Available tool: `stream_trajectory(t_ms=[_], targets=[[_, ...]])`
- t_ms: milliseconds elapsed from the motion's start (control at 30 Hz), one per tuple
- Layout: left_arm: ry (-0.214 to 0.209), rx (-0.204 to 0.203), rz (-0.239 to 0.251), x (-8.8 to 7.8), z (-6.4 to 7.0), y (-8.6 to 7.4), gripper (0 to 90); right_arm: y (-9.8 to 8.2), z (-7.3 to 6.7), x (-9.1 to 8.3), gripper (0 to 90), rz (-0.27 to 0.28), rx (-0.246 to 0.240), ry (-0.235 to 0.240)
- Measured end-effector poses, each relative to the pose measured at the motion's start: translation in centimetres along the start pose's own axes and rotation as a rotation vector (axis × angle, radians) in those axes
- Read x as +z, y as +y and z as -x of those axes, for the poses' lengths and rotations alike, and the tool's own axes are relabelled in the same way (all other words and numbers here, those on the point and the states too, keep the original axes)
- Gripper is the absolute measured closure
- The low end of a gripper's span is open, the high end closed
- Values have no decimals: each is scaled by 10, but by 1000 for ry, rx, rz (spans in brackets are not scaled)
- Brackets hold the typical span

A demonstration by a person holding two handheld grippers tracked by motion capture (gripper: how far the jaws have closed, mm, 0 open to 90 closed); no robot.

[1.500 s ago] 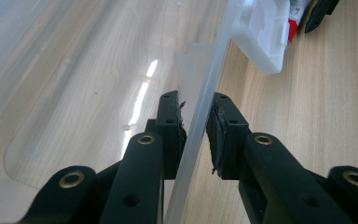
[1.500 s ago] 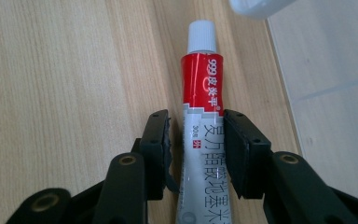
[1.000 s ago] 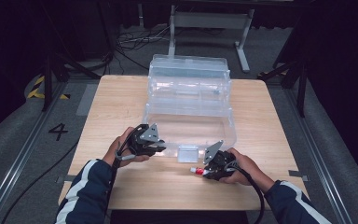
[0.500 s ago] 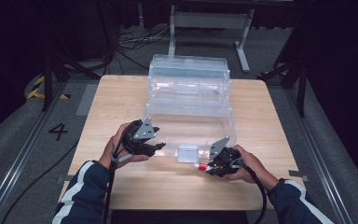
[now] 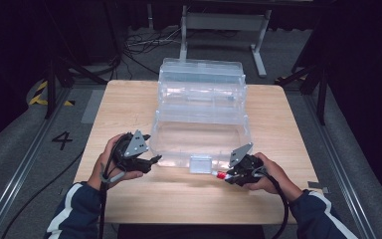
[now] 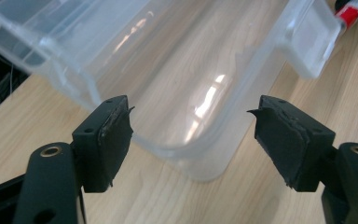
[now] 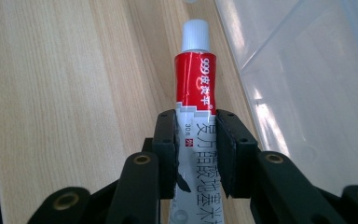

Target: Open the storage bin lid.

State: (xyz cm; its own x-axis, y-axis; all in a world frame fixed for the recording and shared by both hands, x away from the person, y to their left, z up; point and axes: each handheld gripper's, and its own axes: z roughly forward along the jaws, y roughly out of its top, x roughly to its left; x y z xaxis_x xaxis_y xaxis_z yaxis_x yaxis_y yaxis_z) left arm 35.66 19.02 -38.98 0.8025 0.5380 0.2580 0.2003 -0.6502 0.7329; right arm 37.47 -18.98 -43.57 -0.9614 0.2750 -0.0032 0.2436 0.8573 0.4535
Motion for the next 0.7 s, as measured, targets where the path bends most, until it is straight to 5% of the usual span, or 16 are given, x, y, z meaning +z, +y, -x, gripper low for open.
stream_trajectory(t_ms=[167, 467, 600, 700], targets=[[-2, -56, -3, -5, -3, -29, 250, -2, 1, -8, 711, 8, 0, 0], [-72, -103, -133, 24, -6, -85, 253, -5, 2, -19, 711, 23, -1, -7], [-129, -148, -145, 33, -6, -95, 249, -4, 2, -22, 711, 38, -10, -1], [-144, -145, -149, 36, -5, -96, 239, -4, 2, -25, 711, 41, -16, -6]])
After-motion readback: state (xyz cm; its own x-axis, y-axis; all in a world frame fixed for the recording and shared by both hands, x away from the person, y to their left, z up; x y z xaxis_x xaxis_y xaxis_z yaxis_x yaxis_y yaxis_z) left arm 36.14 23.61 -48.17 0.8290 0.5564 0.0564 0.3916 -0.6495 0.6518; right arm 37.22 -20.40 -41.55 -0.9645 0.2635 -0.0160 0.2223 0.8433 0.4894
